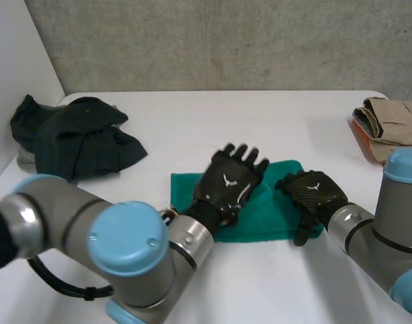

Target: Fold the laundry.

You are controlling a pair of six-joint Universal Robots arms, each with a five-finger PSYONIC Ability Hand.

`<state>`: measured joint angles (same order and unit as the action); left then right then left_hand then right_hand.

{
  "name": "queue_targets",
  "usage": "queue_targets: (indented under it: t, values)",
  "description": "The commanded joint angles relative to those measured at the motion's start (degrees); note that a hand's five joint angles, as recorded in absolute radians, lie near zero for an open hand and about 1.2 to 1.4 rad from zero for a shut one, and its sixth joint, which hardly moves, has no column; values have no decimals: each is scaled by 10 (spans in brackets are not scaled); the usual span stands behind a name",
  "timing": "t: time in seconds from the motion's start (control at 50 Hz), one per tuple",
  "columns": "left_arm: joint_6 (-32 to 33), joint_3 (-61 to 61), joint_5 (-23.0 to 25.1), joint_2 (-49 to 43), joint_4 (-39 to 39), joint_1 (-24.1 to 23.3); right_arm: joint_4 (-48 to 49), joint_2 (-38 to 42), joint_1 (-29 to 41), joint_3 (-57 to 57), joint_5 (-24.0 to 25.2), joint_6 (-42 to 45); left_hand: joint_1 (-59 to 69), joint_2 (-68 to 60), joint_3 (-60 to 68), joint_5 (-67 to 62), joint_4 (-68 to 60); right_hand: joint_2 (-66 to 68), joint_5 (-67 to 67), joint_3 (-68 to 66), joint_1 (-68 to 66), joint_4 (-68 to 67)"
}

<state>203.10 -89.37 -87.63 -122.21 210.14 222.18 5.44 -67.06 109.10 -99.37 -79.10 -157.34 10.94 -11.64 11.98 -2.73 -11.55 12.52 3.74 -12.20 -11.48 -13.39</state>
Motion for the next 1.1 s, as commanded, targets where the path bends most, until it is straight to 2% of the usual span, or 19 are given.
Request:
queue_targets:
  t: [0.02, 0.12, 0.2, 0.26, 0.36, 0.4, 0.5, 0.6, 0.7, 0.8, 0.98, 1.1]
  values:
    - [6, 70, -3, -76, -31, -1, 18, 7, 1, -8, -4, 38, 13, -6, 3, 5, -7, -25, -37, 22, 15, 34]
    - [7, 111, -34, -106, -38, 10, 36, 12, 1, -16, -4, 52, 25, -18, 14, -7, -19, 75, 63, -78, -85, -66]
    - [11, 134, -75, -123, -42, 44, 49, 12, -2, -24, -3, 55, 25, -18, 14, -7, -19, 135, 123, -138, -146, -127]
    - [26, 138, -97, -131, -52, 63, 52, 12, -3, -24, -3, 55, 30, -23, 19, -12, -24, 139, 127, -142, -149, -130]
    - [71, 129, -166, -119, -52, 127, 52, 12, -3, -23, -4, 55, 28, -21, 18, -10, -22, 149, 137, -152, -159, -140]
    - [74, 126, -176, -113, -52, 138, 52, 12, -3, -23, -4, 55, 28, -21, 18, -10, -22, 149, 137, -152, -159, -140]
    - [57, 111, -167, -79, -52, 137, 52, 10, -3, -22, -5, 55, 21, -14, 11, -3, -15, 149, 137, -152, -159, -140]
    - [2, 83, -107, -43, -52, 88, 52, 9, -4, -23, -5, 55, 21, -14, 11, -3, -15, 149, 137, -152, -159, -140]
    - [-20, 82, -79, -18, -54, 48, 52, 9, -3, -26, -5, 55, 21, -14, 11, -3, -15, 149, 137, -152, -159, -140]
    - [-17, 91, -75, -28, -58, 27, 52, 9, -1, -28, -4, 55, 23, -16, 13, -5, -17, 149, 137, -152, -159, -140]
    - [-16, 139, -63, -117, -82, 26, 53, 9, -2, -30, -4, 56, 25, -18, 14, -7, -19, 149, 137, -152, -159, -140]
    - [-16, 161, -59, -140, -88, 34, 53, 10, -4, -29, -4, 56, 26, -19, 16, -8, -20, 152, 140, -155, -163, -144]
